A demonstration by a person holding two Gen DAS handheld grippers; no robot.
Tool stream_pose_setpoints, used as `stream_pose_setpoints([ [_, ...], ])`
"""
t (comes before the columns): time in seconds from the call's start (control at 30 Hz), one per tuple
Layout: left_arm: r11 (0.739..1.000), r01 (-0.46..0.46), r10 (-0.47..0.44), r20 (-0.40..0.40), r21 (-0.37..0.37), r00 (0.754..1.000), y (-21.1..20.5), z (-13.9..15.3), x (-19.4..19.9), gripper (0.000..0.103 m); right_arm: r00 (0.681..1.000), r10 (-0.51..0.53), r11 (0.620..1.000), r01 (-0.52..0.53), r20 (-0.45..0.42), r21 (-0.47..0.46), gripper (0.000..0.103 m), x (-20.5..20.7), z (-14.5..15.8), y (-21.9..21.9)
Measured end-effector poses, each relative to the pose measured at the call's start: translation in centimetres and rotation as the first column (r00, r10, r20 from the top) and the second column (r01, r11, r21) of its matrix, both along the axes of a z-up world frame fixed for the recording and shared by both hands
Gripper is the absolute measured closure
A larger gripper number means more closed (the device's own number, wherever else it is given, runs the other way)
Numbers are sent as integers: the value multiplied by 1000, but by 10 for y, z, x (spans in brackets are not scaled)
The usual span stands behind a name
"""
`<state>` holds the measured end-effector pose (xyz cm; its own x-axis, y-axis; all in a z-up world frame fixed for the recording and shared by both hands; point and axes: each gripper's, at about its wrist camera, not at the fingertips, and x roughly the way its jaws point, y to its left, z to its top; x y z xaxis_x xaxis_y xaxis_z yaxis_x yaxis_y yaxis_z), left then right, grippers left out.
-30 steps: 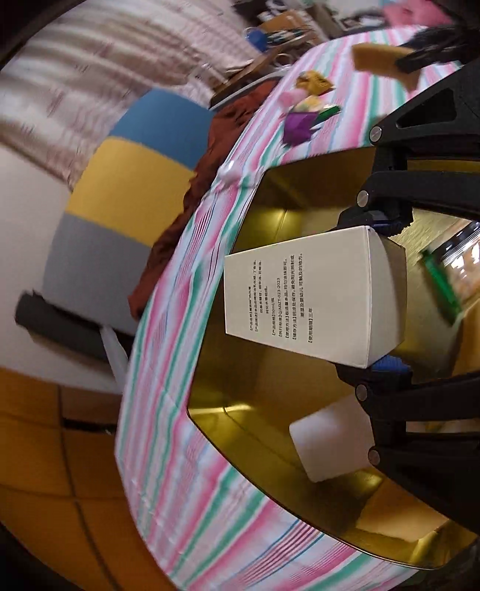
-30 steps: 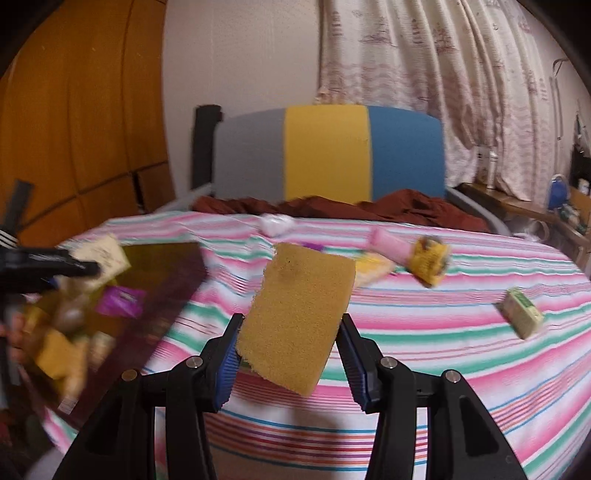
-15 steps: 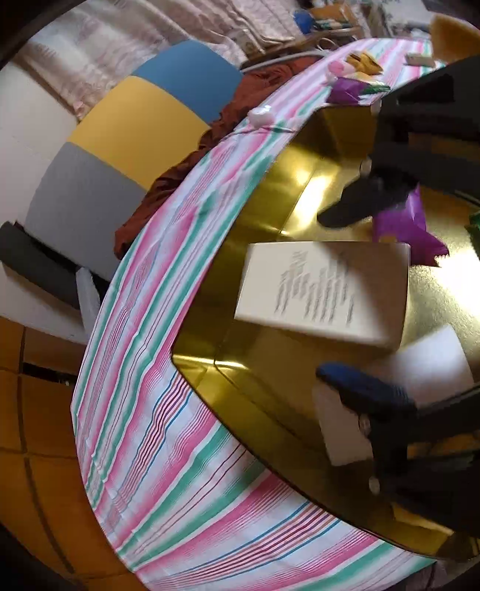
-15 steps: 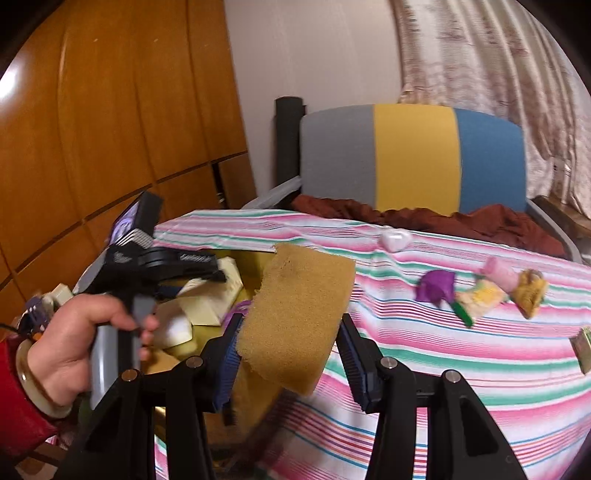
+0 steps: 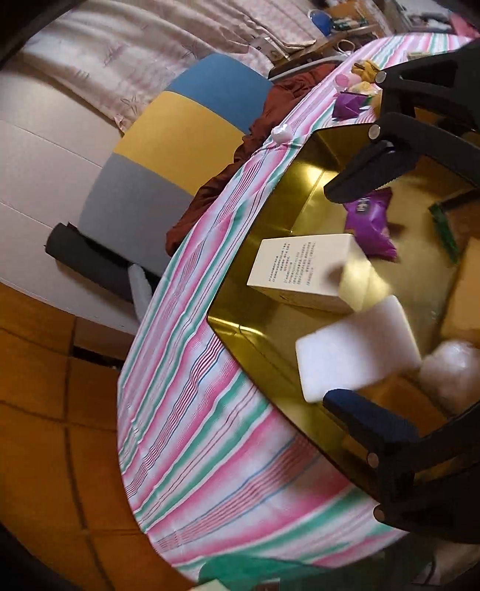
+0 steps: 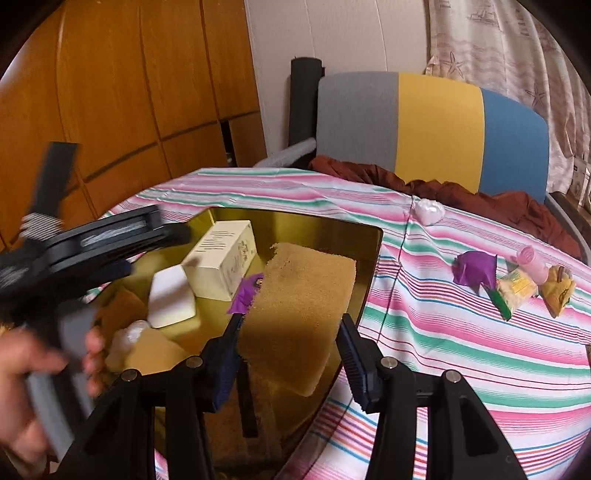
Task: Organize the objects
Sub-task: 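Carry the cream box into the tin and open the left tool while the right tool drops the sponge in, then swing the right tool to the green tea box and grasp it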
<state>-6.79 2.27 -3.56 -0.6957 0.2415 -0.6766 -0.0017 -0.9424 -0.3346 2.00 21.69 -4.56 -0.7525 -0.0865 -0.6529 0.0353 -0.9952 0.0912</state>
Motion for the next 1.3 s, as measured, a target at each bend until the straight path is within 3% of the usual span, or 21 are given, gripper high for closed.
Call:
stream_pose_setpoints([
  [0.13,1000,9,-10,-20,-16,1000,-1,3,10,1,1000,-7,998,6,20,56,51,-13,-4,-6],
  [0.27,1000,8,-8,-20,2,1000,-6,4,16,1,998,-38,997,34,53,71,42,-23,-9,-4],
  [0.37,1000,10,-9,-15,3,1000,-6,4,18,1,998,-53,998,52,38,31,36,-18,-6,1],
  [0.67,999,32,-32,-18,-1,999,4,6,27,1,990,-142,987,139,-24,-83,36,9,5,29],
  [1.03,984,181,-181,-39,-6,983,46,16,51,0,969,-245,963,242,-11,-122,36,32,-1,74],
  [1.3,943,331,-332,-21,-34,943,90,15,71,0,952,-307,945,307,12,-113,36,53,-15,103],
])
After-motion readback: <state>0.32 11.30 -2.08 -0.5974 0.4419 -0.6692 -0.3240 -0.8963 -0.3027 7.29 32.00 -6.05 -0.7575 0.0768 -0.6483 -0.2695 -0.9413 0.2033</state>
